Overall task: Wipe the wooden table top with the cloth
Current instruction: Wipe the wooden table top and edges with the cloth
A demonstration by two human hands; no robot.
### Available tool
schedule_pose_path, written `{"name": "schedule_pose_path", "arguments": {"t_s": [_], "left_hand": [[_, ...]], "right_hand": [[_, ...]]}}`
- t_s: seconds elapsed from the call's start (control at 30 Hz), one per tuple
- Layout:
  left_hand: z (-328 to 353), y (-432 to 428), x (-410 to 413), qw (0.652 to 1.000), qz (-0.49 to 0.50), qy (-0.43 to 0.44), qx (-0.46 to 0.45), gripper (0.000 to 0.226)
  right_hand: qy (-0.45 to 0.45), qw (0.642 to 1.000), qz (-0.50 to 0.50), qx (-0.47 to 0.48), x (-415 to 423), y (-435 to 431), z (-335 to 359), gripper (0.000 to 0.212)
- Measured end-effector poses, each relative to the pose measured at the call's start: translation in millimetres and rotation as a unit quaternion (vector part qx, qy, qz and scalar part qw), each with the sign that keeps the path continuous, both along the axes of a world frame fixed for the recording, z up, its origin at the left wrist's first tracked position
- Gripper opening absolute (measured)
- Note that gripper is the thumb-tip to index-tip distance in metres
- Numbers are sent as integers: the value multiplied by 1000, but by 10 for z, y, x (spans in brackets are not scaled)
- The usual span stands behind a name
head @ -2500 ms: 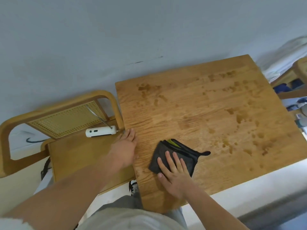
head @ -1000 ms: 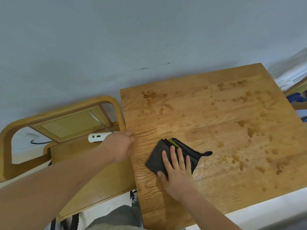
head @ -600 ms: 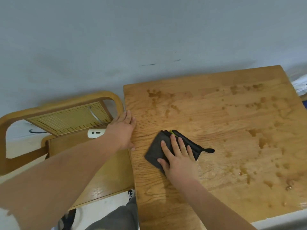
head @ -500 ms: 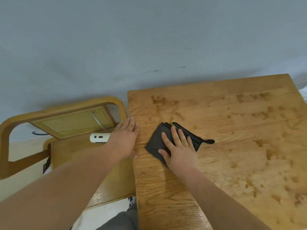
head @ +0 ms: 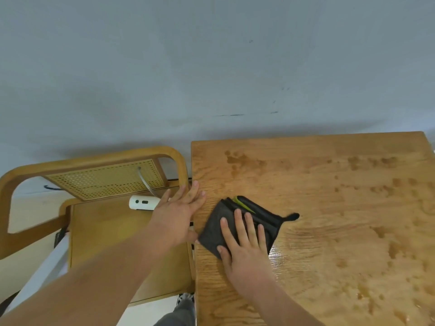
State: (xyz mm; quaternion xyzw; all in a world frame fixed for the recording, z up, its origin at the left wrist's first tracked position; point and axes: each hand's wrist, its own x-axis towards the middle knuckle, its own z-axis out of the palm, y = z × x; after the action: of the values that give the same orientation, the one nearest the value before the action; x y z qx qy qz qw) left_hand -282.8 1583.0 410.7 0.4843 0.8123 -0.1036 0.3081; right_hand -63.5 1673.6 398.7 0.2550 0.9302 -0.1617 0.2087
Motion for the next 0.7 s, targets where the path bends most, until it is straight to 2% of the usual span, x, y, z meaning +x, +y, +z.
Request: {"name": "schedule_pose_path", "arguments": {"t_s": [0.3, 0.47, 0.6, 0.7], "left_hand": [[-44, 55, 33, 1000, 15, -10, -1, 124], [-71, 32, 44, 1000, 23, -15, -12, 128], [-56, 12, 37, 999, 27, -28, -12, 127], [-26, 33, 39, 999, 28, -31, -10, 123]], "right_hand": [[-17, 998, 56, 38, -1067, 955, -36, 61], [-34, 998, -47, 27, -1355, 1466, -39, 64], [-1, 996, -74, 51, -1185, 1192, -67, 65], [14, 998, -26, 53, -978, 790, -88, 63]]}}
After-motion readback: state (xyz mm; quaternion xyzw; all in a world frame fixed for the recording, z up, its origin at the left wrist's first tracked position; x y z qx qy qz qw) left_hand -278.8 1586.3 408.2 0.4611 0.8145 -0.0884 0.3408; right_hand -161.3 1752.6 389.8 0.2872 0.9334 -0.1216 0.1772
